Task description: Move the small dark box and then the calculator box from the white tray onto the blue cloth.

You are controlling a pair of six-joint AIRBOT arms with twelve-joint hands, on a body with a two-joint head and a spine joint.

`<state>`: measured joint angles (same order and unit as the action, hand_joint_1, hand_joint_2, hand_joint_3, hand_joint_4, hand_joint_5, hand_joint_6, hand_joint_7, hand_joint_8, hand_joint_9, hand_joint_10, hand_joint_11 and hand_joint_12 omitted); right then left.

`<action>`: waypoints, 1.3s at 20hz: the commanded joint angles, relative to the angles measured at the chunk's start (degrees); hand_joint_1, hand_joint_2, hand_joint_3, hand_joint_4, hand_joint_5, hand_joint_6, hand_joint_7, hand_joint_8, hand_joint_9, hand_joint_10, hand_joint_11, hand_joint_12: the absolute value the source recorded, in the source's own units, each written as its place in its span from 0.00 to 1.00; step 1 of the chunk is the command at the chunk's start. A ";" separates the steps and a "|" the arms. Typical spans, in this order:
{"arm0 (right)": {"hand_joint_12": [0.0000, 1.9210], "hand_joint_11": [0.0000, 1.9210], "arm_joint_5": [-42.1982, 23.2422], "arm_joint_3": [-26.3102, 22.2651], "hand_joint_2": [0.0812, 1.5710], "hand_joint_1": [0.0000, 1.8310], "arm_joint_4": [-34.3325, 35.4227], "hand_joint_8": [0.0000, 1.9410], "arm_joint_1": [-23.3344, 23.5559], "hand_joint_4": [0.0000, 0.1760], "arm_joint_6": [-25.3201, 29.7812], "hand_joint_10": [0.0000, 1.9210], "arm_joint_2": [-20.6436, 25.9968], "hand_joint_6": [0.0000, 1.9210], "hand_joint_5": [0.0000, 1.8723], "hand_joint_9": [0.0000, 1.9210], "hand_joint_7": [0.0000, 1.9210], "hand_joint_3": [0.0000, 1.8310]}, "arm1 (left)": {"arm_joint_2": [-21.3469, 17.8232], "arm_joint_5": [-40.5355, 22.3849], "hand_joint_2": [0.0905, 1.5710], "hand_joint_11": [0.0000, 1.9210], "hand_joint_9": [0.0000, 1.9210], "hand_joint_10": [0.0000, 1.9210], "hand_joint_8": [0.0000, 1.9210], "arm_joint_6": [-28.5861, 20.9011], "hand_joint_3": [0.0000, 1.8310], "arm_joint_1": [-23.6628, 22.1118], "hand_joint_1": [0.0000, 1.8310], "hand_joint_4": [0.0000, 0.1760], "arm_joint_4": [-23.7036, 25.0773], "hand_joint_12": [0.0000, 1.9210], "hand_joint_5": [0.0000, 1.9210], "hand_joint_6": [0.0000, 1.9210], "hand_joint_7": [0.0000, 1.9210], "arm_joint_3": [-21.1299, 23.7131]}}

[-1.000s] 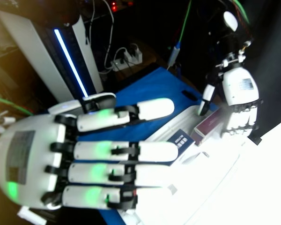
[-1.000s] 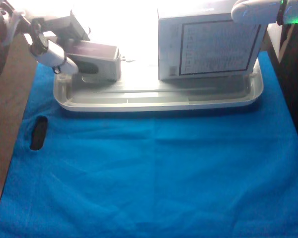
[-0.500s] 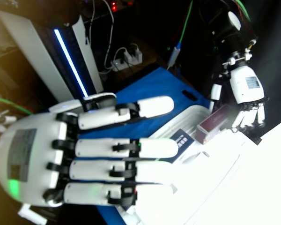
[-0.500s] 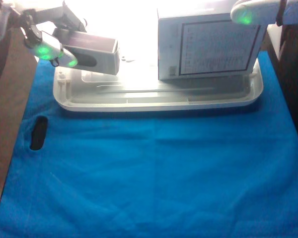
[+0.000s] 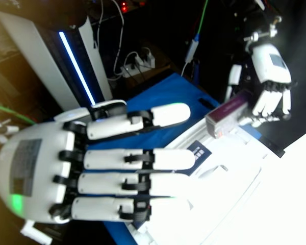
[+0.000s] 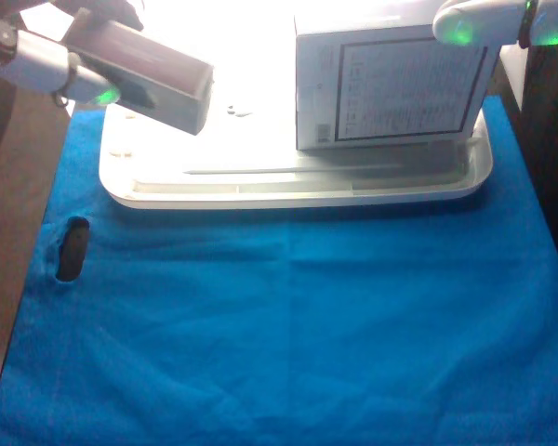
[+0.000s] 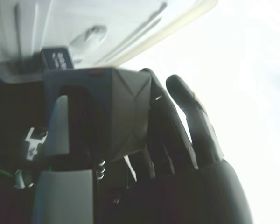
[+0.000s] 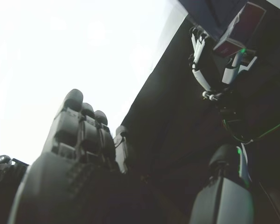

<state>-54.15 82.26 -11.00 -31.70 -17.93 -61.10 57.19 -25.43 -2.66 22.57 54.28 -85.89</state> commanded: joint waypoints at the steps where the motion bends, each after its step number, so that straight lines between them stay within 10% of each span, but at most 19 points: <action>1: 0.43 0.00 -6.43 -0.08 0.47 0.32 2.20 0.00 0.73 1.00 0.42 0.00 -0.15 0.00 0.00 0.07 0.00 0.00 | -0.99 -4.79 0.69 0.16 0.27 0.60 0.39 -1.01 0.00 -0.50 0.60 0.00 -1.54 0.89 0.51 0.50 0.37 0.83; 2: 0.49 0.07 -6.43 -0.08 0.46 0.31 2.20 0.01 0.73 1.00 0.43 0.02 -0.15 0.00 0.00 0.12 0.02 0.00 | -2.18 -5.72 0.71 0.21 0.30 0.64 0.66 -1.01 0.00 -0.45 0.66 0.00 -1.26 0.91 0.54 0.39 0.42 2.29; 5: 0.33 0.00 -6.43 -0.18 0.47 0.29 2.21 0.00 0.73 1.00 0.45 0.00 -0.15 0.00 0.00 0.05 0.01 0.00 | -5.40 -8.97 0.71 0.24 0.33 0.74 0.75 -0.99 0.00 -0.02 0.68 0.00 -1.29 0.96 0.56 0.29 0.44 6.32; 9: 0.21 0.00 -6.42 -0.24 0.45 0.27 2.21 0.00 0.73 1.00 0.54 0.00 -0.19 0.00 0.00 0.03 0.00 0.00 | -9.00 -13.23 0.70 0.32 0.38 0.81 0.73 1.53 0.00 3.15 0.67 0.00 -3.69 0.98 0.56 0.30 0.45 11.48; 11: 0.18 0.00 -6.42 -0.25 0.45 0.27 2.21 0.00 0.73 1.00 0.59 0.00 -0.26 0.00 0.00 0.01 0.00 0.00 | -11.05 -14.83 0.67 0.35 0.48 0.44 0.57 4.31 0.00 5.87 0.68 0.00 -5.63 0.76 0.59 0.28 0.53 14.50; 15: 0.25 0.00 -6.42 -0.31 0.45 0.26 2.21 0.00 0.73 1.00 0.71 0.00 -0.26 0.00 0.00 0.04 0.00 0.00 | -12.95 -17.51 0.71 0.29 0.38 0.72 0.69 7.78 0.00 10.31 0.68 0.00 -9.15 0.95 0.51 0.40 0.48 18.19; 16: 0.13 0.00 -6.42 -0.33 0.45 0.24 2.22 0.00 0.73 1.00 0.72 0.00 -0.26 0.00 0.00 0.04 0.01 0.00 | -13.04 -18.23 0.69 0.32 0.39 0.79 0.65 8.06 0.00 11.65 0.61 0.00 -9.63 0.99 0.52 0.46 0.45 18.76; 19: 0.24 0.00 -6.41 -0.33 0.45 0.26 2.22 0.00 0.73 1.00 0.72 0.00 -0.34 0.00 0.00 0.04 0.01 0.00 | -11.98 -18.69 0.72 0.24 0.36 0.57 0.66 8.47 0.00 13.04 0.65 0.00 -9.64 0.81 0.49 0.48 0.46 19.18; 23: 0.29 0.00 -6.42 -0.60 0.46 0.25 2.22 0.00 0.73 1.00 0.73 0.00 -0.38 0.00 0.00 0.03 0.00 0.00 | -8.43 -18.48 0.70 0.21 0.36 0.54 0.64 9.23 0.00 13.80 0.66 0.00 -9.63 0.81 0.53 0.45 0.46 17.52; 26: 0.39 0.00 -6.42 -0.73 0.45 0.25 2.21 0.00 0.73 1.00 0.73 0.00 -0.37 0.00 0.00 0.05 0.01 0.00 | -4.95 -18.34 0.69 0.49 0.47 0.93 0.72 8.65 0.00 14.46 0.62 0.00 -9.71 0.99 0.52 0.49 0.43 15.14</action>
<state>-54.15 81.56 -11.03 -31.70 -17.72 -61.34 52.51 -39.46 6.31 37.60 47.24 -70.94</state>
